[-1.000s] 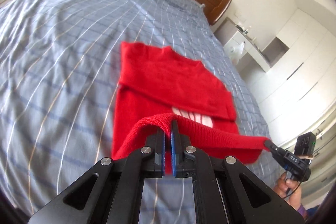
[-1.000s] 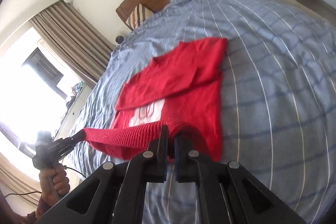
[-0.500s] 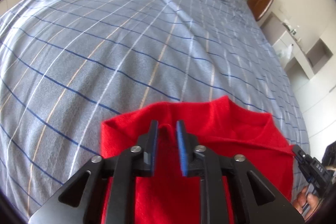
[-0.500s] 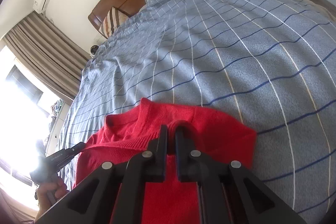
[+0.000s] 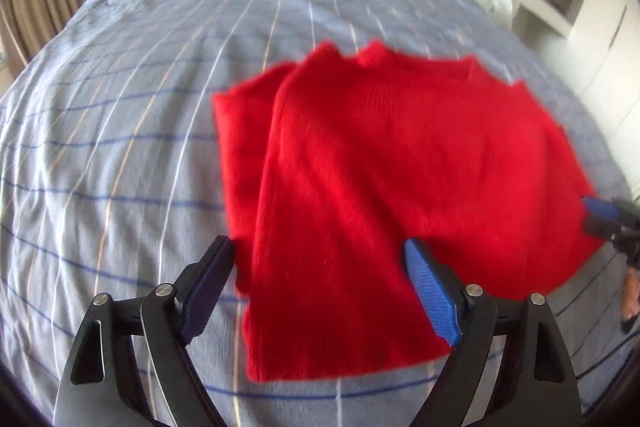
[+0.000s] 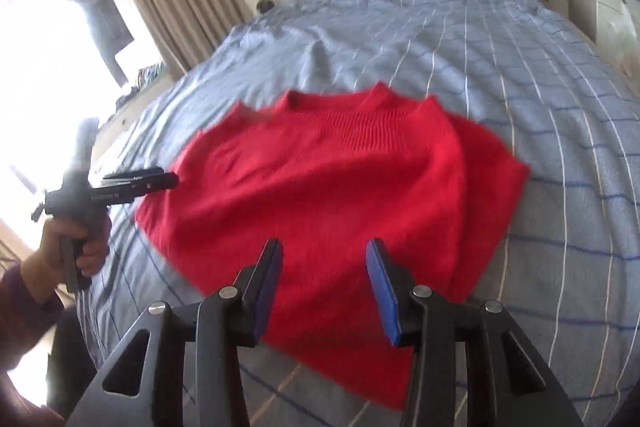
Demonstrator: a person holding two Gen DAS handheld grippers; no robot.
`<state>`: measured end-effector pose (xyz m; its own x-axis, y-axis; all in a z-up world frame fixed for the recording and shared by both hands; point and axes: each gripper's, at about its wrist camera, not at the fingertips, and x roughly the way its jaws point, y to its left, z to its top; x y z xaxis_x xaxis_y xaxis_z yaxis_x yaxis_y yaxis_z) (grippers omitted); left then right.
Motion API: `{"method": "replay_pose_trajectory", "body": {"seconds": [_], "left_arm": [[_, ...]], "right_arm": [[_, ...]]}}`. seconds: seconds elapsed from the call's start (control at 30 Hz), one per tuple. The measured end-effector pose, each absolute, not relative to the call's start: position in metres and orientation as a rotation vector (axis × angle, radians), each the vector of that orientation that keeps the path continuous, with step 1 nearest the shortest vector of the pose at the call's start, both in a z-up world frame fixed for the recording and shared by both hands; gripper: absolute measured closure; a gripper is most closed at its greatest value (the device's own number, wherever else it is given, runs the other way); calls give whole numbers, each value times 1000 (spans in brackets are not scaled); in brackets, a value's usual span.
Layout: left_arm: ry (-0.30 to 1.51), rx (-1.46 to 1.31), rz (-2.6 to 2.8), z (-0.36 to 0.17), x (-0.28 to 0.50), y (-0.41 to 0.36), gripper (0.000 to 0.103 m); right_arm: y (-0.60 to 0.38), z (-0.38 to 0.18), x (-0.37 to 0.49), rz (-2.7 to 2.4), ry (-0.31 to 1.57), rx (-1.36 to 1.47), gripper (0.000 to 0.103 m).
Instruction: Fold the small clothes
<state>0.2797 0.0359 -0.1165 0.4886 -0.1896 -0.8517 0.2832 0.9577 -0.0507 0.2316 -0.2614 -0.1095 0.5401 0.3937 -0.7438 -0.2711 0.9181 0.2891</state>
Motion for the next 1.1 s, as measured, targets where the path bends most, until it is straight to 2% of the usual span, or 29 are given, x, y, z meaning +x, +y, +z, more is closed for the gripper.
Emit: {"method": "replay_pose_trajectory", "body": {"seconds": [0.1,0.17,0.27,0.33,0.5,0.57,0.77,0.93,1.1], "left_arm": [[1011,68,-198,-116,264,65,13],[984,30,-142,-102,251,83,13],[932,-32,-164,-81,220,92,12],[886,-25,-197,-73,195,83,7],[827,19,-237,-84,147,48,6],[828,30,-248,-95,142,33,6],[754,76,-202,-109,151,8,6],[821,32,-190,-137,173,12,2],[822,32,-199,-139,171,11,1]], "right_arm": [[-281,-132,206,280,974,109,70],[-295,-123,183,171,947,96,58],[-302,-109,141,133,872,115,49],[-298,-111,113,112,848,115,47],[-285,-135,58,36,813,88,47],[-282,-138,41,19,777,102,42],[-278,-140,25,11,722,75,35],[-281,-150,27,6,731,89,27],[-281,-156,29,-1,730,98,22]]}}
